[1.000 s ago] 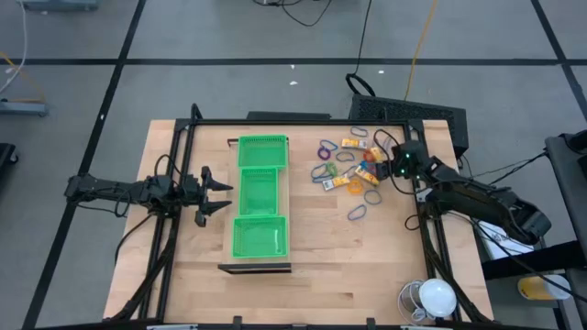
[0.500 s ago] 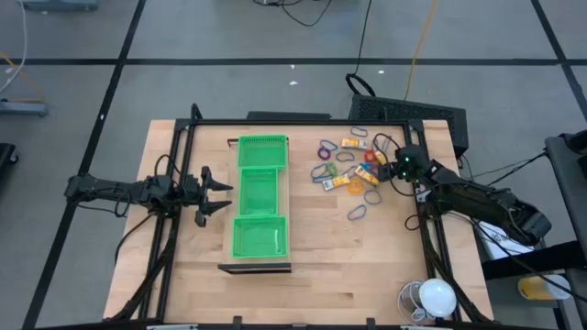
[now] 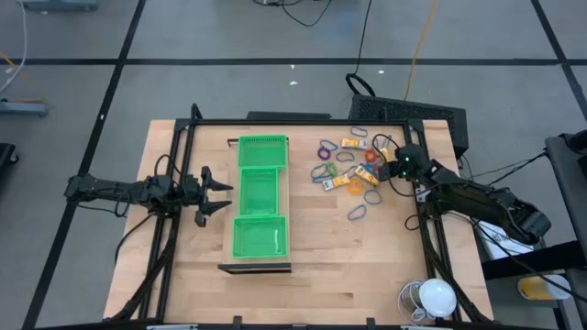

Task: Pick & Place Office Desk Supplies
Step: Put the yellow crayon box into the top green bin on the shelf

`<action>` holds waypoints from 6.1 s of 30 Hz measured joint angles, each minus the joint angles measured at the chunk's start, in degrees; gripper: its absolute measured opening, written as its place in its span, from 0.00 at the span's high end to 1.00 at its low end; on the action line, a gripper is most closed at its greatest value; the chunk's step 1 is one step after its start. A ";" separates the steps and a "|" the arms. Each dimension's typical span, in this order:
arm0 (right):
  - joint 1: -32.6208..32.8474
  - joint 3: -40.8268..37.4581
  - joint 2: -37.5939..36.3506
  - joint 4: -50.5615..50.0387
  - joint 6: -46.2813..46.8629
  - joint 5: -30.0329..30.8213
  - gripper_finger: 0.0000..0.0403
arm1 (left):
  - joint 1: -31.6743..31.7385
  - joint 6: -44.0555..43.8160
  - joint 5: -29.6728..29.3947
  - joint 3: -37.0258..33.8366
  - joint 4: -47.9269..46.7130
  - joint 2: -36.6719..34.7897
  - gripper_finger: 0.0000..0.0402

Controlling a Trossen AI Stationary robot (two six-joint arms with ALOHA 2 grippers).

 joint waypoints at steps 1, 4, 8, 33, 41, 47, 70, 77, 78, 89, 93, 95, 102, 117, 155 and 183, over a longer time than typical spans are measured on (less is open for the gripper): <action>0.00 0.00 -0.01 1.88 0.00 -0.02 0.74 | 0.00 -0.02 0.00 0.01 -0.01 0.00 0.43; 0.00 0.00 -0.01 6.38 0.15 -0.04 0.75 | -0.02 0.00 -0.01 0.02 -0.02 0.01 0.43; 0.00 0.00 -0.03 12.97 1.53 -4.19 0.74 | -0.01 -0.01 -0.01 0.02 -0.02 0.00 0.43; 17.72 0.07 -0.01 56.48 2.44 -43.04 0.74 | -0.01 0.00 -0.02 -0.01 0.32 0.02 0.43; 26.55 0.09 -0.01 56.32 -3.62 -32.82 0.74 | 0.00 -5.44 -0.10 -0.02 15.61 0.00 0.43; 31.18 0.11 -0.01 56.28 -7.66 -26.76 0.74 | -0.02 -10.02 -6.59 0.00 25.73 0.00 0.43; 42.65 11.34 13.89 55.67 -30.31 -7.52 0.74 | 2.79 1.86 -11.34 45.34 14.17 60.11 0.40; 46.96 14.05 18.00 56.44 -47.76 6.68 0.74 | 3.59 -3.12 -11.56 60.22 8.35 73.95 0.26; 47.57 14.49 18.39 57.08 -50.21 8.81 0.74 | 3.59 -2.54 -11.58 61.62 8.42 75.64 0.24; 53.73 16.09 19.54 58.95 -62.66 15.02 0.74 | 3.55 0.72 -11.74 72.21 9.14 87.01 0.21; 55.98 16.08 20.02 58.07 -66.53 18.68 0.74 | 3.55 -0.27 -11.74 73.11 9.62 87.60 0.23; 56.76 16.06 20.47 58.19 -68.75 20.09 0.74 | 3.65 -1.69 -11.76 73.07 9.14 87.44 0.24; 58.17 16.04 20.45 59.98 -71.59 22.98 0.74 | 4.41 -8.73 -11.70 73.06 6.67 87.29 0.30; 58.14 16.00 20.45 60.02 -69.09 22.71 0.75 | 7.11 -17.02 -1.29 73.04 5.27 87.71 0.53; 59.17 15.96 17.48 56.03 -61.53 43.77 0.46 | 12.59 -14.08 -15.87 66.98 -6.85 70.69 0.82; 59.12 15.98 17.14 56.02 -61.22 43.69 0.47 | 12.07 -31.47 -22.29 39.47 5.63 55.15 0.89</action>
